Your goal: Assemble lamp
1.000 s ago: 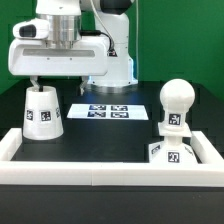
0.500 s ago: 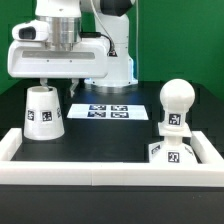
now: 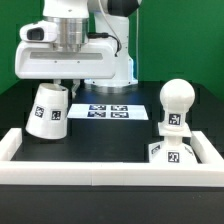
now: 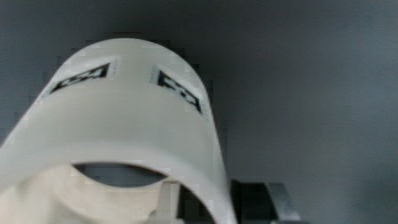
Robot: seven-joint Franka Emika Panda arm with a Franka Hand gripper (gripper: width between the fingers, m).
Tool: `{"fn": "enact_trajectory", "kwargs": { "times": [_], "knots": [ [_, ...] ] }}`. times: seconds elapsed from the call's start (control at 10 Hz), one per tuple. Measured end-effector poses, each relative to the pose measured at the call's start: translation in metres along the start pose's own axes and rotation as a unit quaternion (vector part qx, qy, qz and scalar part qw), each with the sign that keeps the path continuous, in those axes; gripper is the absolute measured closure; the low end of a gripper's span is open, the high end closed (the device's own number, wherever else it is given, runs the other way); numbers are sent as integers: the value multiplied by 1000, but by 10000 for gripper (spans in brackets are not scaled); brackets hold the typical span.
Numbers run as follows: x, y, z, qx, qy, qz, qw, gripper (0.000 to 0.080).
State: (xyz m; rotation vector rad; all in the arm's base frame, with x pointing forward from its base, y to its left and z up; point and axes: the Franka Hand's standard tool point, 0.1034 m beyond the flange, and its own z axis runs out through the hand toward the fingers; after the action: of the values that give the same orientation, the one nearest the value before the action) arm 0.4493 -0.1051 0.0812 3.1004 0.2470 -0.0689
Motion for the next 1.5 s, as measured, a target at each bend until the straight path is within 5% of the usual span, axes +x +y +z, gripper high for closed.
{"fn": "enact_trajectory", "kwargs": {
  "times": [0.3, 0.6, 1.1, 1.3, 1.5],
  "knots": [
    [5, -34, -32, 26, -20, 20, 999, 756],
    [22, -44, -77, 69, -25, 21, 997, 755],
    [26, -46, -80, 71, -28, 23, 997, 755],
    [43, -70, -98, 85, -39, 24, 995, 755],
    [69, -91, -120, 86, -39, 43, 995, 755]
  ]
}}
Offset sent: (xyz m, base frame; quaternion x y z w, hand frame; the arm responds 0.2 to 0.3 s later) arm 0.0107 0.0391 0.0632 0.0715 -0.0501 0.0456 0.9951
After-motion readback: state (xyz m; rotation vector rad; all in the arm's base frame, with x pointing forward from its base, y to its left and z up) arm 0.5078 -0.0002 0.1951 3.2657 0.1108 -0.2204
